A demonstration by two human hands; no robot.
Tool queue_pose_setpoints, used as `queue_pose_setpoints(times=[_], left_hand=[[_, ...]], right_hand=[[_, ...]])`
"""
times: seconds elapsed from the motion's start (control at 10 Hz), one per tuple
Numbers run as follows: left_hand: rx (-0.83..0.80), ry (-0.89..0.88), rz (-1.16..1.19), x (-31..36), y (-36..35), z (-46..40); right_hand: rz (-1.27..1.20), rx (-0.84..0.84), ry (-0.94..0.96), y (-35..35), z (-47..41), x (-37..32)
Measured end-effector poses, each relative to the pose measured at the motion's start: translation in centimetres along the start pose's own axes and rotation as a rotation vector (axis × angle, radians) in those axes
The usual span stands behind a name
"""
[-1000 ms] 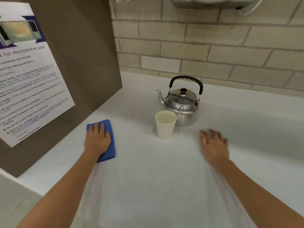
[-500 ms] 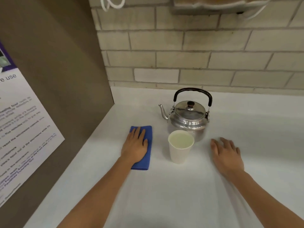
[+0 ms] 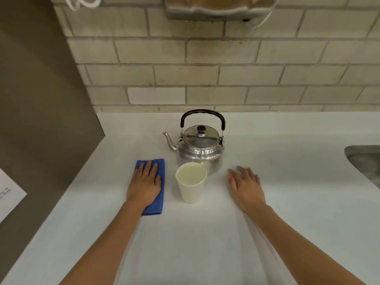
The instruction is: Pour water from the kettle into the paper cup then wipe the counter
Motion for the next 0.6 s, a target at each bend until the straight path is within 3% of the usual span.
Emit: queue_pose_setpoints(times=[0.2,0.5,0.6], left_hand=[[-0.072,-0.09,0.038,0.8,-0.1,-0.1],[-0.092,-0.011,0.098,1.1,0.4,0.4],[0.038,0.057,0.253,1.2,2.7,0.7]], right_hand=[[-0.002,-0.093,-0.018,0.0,0.3,0.0],[-0.018,-0.149,0.022,1.2,1.2,-0.4],[-0.013,-0.08,0.045,3.3,0.7,-0.7]])
Point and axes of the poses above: each hand's wrist, its own z-axis away from the middle knuckle, its own y-axis out of the back of the hand, x = y × z, the point moved 9 cm from there along -z, towards the middle knuckle, and after that the axes turned 13 degrees about -y, right-handed, at the moved point
